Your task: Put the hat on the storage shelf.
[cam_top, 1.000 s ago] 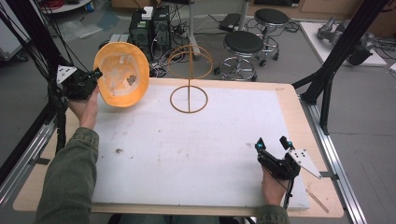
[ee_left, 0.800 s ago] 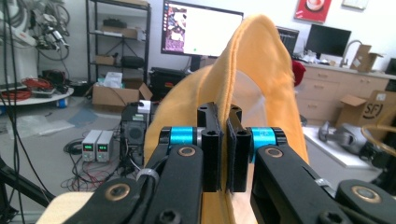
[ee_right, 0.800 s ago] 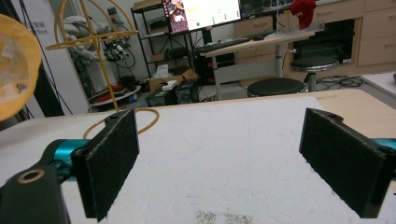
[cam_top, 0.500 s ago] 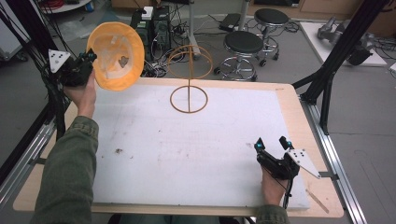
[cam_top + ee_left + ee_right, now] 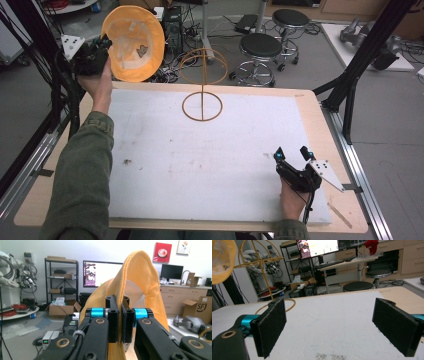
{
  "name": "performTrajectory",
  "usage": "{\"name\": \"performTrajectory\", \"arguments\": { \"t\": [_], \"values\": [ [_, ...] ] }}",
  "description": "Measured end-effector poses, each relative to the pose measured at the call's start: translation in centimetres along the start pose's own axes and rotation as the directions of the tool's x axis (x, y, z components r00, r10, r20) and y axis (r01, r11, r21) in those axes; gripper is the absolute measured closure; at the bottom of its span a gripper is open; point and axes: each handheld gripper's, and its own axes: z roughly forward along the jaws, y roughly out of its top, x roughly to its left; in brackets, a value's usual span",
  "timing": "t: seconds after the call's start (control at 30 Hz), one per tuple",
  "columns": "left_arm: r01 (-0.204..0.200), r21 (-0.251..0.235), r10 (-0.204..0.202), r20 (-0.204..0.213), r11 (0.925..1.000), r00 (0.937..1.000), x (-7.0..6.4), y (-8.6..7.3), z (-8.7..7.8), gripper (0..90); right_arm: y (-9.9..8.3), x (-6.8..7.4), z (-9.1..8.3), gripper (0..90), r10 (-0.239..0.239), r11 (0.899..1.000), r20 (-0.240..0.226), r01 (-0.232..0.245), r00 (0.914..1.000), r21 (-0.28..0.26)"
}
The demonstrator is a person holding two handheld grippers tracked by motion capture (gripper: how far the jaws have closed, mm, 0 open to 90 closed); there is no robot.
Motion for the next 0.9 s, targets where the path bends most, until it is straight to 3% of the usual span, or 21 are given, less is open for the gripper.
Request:
{"name": "performTrajectory", "arguments": {
  "t": [0.07,0.13,0.3,0.57,0.67,0.9],
  "values": [
    [0.029,0.004,-0.029,0.007,0.9996,0.9996,-0.6,-0.1,0.8,86.8,0.0,-0.1,-0.1,10.9,0.005,1.0,0.001,-0.005,1.0,-0.006],
    [0.023,0.004,-0.023,0.011,0.9997,0.9997,-1.3,-0.2,1.4,86.8,0.1,-0.1,-0.2,10.9,0.016,1.0,0.001,-0.016,0.9999,-0.01],
    [-0.069,-0.003,0.069,0.016,0.9976,0.9975,-3.8,0.3,3.2,86.9,0.1,-0.1,-0.1,10.9,0.025,1.0,-0.009,-0.025,0.9996,-0.009],
    [-0.169,-0.006,0.169,-0.012,0.9856,0.9856,-7.6,0.5,5.3,86.9,-0.2,-0.2,0.3,10.9,0.035,0.999,-0.052,-0.034,0.998,0.013],
    [-0.198,0.008,0.198,0.009,0.9801,0.9801,-9.1,0.5,5.7,86.9,-0.2,-0.3,0.3,10.9,0.049,0.999,-0.055,-0.049,0.9973,0.011],
    [-0.208,-0.015,0.208,0.098,0.978,0.9732,-12.7,0.4,5.6,86.8,-0.1,-0.5,0.2,10.9,0.063,0.998,-0.053,-0.063,0.9966,0.0]
  ]
}}
